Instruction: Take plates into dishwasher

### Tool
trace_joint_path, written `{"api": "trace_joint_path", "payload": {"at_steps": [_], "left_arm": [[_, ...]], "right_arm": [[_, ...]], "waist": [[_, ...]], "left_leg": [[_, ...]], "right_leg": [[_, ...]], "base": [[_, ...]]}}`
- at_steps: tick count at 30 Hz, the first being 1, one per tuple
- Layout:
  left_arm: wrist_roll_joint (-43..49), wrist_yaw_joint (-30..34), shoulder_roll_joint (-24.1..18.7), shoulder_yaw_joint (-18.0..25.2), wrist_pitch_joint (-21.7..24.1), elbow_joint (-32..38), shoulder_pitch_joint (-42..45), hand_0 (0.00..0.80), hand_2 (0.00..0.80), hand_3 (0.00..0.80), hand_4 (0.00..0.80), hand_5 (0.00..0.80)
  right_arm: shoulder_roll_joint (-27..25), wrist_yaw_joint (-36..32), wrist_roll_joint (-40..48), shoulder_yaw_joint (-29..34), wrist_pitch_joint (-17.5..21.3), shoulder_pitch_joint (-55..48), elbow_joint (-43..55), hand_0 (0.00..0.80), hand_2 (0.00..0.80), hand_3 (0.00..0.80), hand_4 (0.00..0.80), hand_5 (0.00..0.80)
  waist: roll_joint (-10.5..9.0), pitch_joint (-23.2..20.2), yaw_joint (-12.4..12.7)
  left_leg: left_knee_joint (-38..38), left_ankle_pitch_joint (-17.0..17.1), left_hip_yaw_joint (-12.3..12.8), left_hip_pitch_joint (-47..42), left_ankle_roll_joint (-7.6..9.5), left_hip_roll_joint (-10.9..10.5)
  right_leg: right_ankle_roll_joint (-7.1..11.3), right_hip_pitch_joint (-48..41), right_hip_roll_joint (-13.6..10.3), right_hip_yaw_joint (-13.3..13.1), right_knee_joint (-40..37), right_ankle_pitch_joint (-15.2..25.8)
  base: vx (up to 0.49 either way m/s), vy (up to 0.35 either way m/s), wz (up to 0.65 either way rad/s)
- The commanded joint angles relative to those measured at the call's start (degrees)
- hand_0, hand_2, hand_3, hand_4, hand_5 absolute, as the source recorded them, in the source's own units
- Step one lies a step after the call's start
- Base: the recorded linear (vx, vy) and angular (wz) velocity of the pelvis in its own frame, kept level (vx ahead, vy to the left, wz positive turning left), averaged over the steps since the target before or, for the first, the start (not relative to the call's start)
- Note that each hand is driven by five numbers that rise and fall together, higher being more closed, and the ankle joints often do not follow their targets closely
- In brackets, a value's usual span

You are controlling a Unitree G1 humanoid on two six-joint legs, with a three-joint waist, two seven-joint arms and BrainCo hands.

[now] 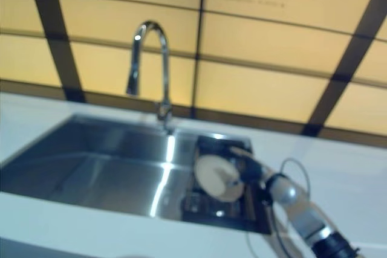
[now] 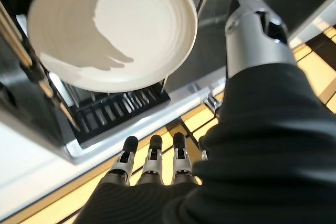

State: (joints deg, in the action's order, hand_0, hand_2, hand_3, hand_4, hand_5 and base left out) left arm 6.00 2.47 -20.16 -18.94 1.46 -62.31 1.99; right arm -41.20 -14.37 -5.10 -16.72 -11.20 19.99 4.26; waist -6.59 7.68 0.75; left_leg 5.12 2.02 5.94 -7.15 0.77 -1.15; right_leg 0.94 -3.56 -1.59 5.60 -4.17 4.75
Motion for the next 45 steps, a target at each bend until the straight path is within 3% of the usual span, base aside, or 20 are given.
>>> {"api": "trace_joint_path", "payload": {"at_steps": [1, 9, 24, 45], "left_arm": [[1.0, -1.1, 0.4, 0.6, 0.7, -2.5, -2.6, 0.000, 0.000, 0.000, 0.000, 0.000], [0.7, -1.4, 0.4, 0.7, 1.0, -2.3, -2.2, 0.000, 0.000, 0.000, 0.000, 0.000], [0.1, -1.7, 1.3, -1.8, -0.4, -1.3, -3.4, 0.000, 0.000, 0.000, 0.000, 0.000], [-0.3, -1.4, 2.8, -5.5, -2.1, -0.7, -5.7, 0.000, 0.000, 0.000, 0.000, 0.000]], "right_arm": [[-1.0, -0.2, -0.6, 1.2, 0.5, 1.4, 4.8, 0.000, 0.000, 0.000, 0.000, 0.000], [0.4, -0.2, -1.1, 0.2, -0.1, -2.2, 6.9, 0.000, 0.000, 0.000, 0.000, 0.000], [7.2, 8.2, -4.0, -5.3, -2.1, -3.1, 2.2, 0.000, 0.000, 0.000, 0.000, 0.000], [15.7, 25.2, -6.9, -12.5, -3.6, 3.2, -8.0, 0.000, 0.000, 0.000, 0.000, 0.000]], "waist": [[1.02, 0.0, 0.6], [0.76, 0.4, 0.2], [1.31, 1.2, 0.6], [2.22, 2.0, 2.5]], "left_leg": [[-0.5, -4.7, -0.6, 1.1, 2.52, -1.8], [-0.7, -4.7, -0.3, 1.2, 2.59, -1.5], [-1.0, -4.8, -0.5, 1.2, 2.88, -1.5], [-2.3, -5.1, -1.9, 2.3, 3.37, -1.9]], "right_leg": [[6.63, 1.7, -2.8, 1.9, 6.6, -2.9], [6.74, 2.1, -2.5, 1.5, 7.1, -3.1], [6.81, 2.0, -2.6, 1.6, 7.3, -3.3], [6.60, 2.3, -3.2, 2.3, 8.4, -4.0]], "base": [[0.000, 0.000, 0.00], [0.000, 0.000, 0.00], [0.000, 0.000, 0.00], [0.002, 0.001, 0.01]]}}
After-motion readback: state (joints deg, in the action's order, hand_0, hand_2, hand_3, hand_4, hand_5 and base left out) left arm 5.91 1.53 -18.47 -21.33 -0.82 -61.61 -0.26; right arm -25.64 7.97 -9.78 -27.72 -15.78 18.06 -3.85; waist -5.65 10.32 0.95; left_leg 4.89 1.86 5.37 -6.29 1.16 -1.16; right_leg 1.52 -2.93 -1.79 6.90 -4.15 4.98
